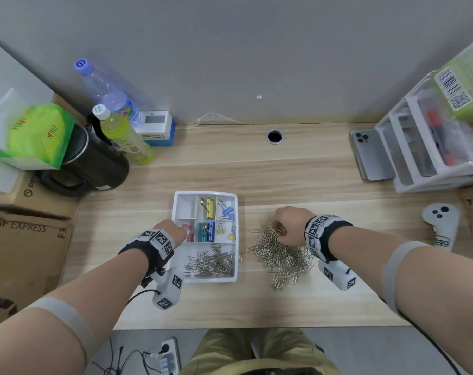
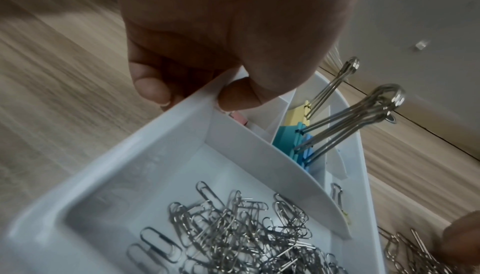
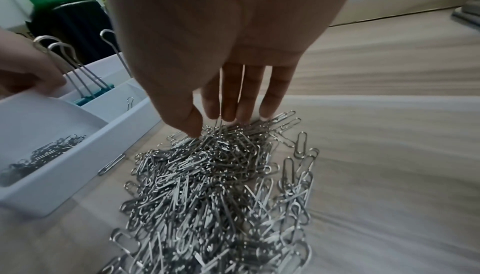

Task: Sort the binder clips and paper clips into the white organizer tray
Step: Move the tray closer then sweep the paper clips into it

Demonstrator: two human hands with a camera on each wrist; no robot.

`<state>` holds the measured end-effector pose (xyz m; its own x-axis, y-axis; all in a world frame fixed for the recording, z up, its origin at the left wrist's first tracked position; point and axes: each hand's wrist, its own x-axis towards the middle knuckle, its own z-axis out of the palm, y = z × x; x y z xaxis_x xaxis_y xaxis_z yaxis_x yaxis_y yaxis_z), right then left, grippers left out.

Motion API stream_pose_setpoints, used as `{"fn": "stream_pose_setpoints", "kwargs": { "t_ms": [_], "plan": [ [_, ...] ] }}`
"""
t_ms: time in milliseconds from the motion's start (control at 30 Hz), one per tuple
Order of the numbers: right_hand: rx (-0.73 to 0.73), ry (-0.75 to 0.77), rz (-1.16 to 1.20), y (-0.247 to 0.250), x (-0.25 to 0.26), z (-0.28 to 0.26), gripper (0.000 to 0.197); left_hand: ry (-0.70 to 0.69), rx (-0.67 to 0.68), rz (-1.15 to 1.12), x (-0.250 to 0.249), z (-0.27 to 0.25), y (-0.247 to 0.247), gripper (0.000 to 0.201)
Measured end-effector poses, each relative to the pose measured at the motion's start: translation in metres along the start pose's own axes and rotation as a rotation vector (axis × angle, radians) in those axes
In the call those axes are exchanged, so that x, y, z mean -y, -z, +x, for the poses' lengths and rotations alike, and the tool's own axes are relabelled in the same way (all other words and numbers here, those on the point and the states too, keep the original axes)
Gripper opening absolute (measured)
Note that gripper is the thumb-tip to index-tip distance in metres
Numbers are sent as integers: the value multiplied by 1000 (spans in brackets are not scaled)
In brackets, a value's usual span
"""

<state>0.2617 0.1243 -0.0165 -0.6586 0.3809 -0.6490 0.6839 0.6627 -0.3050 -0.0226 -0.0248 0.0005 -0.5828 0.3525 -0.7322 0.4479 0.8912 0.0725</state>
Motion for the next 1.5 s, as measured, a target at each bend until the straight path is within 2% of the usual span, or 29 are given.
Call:
{"fn": "stream_pose_setpoints", "kwargs": {
  "t_ms": [67,133,200,267,333,467,533,600,700,767,833,1033,1400,1500],
  "plan": [
    [-47,33,-9,-7,-3,-1,70,-1,-2,-5,0,-1,-1,26],
    [-11,55,-46,-12,-2,-4,108,-4,-5,-7,1,-1,-1,25],
    [34,80,-126,-20,2,-4,125,-6,-1,-4,0,-1,-2,23],
    [44,107,-201,-28,9,-2,129,-5,5,-4,1,0,-2,20],
    [34,139,-201,-35,14,0,120,-6,9,-16,3,0,-3,20],
    [-25,190,-127,-35,15,-1,80,-19,-6,-29,4,1,-6,12],
    [-53,177,-110,-34,14,-3,67,-18,-2,-35,4,1,-6,12],
    [-55,158,-123,-34,16,-3,69,-20,0,-42,3,0,-7,12],
    [-35,131,-126,-38,20,-3,100,-23,7,-69,1,-1,-7,13],
    [-39,130,-144,-43,22,-3,110,-26,8,-85,1,-2,-9,10],
    [-67,136,-165,-48,24,-4,100,-34,2,-89,0,-3,-11,11],
    [-109,153,-85,-49,22,-8,52,-41,-12,-86,-1,-4,-12,12],
    [-46,109,42,-45,20,-7,30,-30,-6,-79,-3,-7,-10,11],
    [-43,119,103,-38,20,-8,26,-26,-6,-78,-3,-8,-10,18]
  ]
}}
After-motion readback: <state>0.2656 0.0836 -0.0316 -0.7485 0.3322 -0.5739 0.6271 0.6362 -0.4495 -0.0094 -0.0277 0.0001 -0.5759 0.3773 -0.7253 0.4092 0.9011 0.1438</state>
